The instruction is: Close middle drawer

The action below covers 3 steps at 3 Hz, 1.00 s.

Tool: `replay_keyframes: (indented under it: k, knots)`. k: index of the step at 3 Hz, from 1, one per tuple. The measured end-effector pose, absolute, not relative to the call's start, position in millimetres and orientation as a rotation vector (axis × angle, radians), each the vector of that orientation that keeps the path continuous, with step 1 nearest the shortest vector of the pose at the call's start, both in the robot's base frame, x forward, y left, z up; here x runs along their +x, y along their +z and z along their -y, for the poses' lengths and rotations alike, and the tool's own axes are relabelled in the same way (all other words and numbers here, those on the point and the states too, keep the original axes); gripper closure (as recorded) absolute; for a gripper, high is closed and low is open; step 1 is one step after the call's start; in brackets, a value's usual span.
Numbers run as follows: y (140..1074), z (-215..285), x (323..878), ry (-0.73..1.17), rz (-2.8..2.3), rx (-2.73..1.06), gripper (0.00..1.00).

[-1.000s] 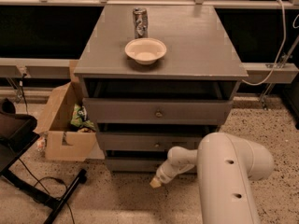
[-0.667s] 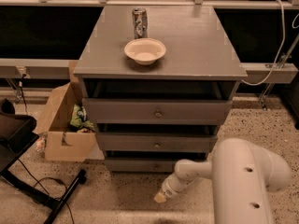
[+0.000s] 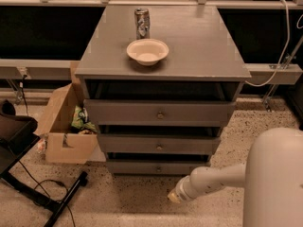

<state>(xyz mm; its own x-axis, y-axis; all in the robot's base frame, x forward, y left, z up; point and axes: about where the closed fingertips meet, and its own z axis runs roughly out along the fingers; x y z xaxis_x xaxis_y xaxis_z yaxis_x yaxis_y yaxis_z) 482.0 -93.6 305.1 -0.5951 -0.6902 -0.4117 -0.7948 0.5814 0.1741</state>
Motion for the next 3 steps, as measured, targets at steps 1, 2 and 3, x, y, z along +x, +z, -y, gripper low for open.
replay_keyframes:
  k: [1, 2, 3]
  knots:
    - [361, 111, 485, 0.350, -2.528, -1.123, 1.00]
    - [411, 148, 447, 0.267, -2.570, -1.044, 1.00]
    - [451, 199, 380, 0.208, -2.610, -0.879, 1.00]
